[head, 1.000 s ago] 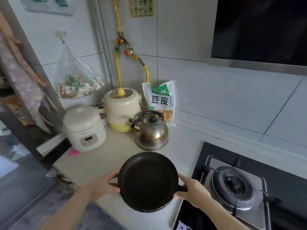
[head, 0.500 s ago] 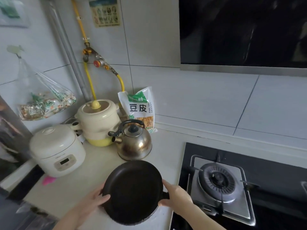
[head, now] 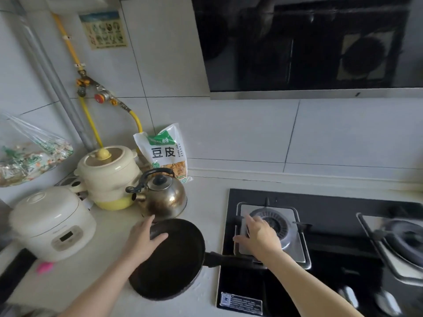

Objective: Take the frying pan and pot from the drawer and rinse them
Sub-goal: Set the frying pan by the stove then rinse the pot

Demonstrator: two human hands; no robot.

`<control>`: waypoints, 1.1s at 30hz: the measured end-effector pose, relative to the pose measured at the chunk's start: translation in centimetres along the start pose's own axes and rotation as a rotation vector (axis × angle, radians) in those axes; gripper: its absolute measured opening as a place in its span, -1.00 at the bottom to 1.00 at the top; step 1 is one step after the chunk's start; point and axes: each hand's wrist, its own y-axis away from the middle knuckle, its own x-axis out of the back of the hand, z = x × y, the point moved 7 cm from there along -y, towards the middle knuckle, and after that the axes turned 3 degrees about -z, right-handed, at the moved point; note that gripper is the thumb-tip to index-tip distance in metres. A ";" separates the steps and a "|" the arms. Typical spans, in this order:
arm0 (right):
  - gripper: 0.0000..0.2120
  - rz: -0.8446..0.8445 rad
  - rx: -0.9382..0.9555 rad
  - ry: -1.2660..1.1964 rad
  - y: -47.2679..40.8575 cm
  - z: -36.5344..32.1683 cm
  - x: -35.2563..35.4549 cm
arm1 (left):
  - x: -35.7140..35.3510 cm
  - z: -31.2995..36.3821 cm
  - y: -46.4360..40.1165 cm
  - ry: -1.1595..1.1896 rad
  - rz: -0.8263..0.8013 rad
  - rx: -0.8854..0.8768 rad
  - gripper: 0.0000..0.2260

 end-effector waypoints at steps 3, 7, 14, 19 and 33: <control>-0.29 0.168 -0.128 0.053 3.2 5.4 6.3 | 0.3 8.5 -0.3 -0.087 0.112 -0.165 -0.36; -0.28 0.464 -0.365 0.152 11.1 13.6 16.0 | -0.5 20.1 2.2 -0.231 0.240 -0.309 -0.30; -0.28 0.776 -0.883 0.159 31.8 28.8 28.4 | -4.9 38.8 11.2 -0.149 0.353 -0.421 -0.29; -0.29 0.874 -1.155 0.211 48.5 36.3 33.5 | -11.5 52.0 20.0 -0.051 0.227 -0.527 -0.25; -0.20 1.000 -1.797 0.285 84.8 49.4 35.7 | -32.7 82.7 49.4 0.110 -0.111 -1.104 -0.31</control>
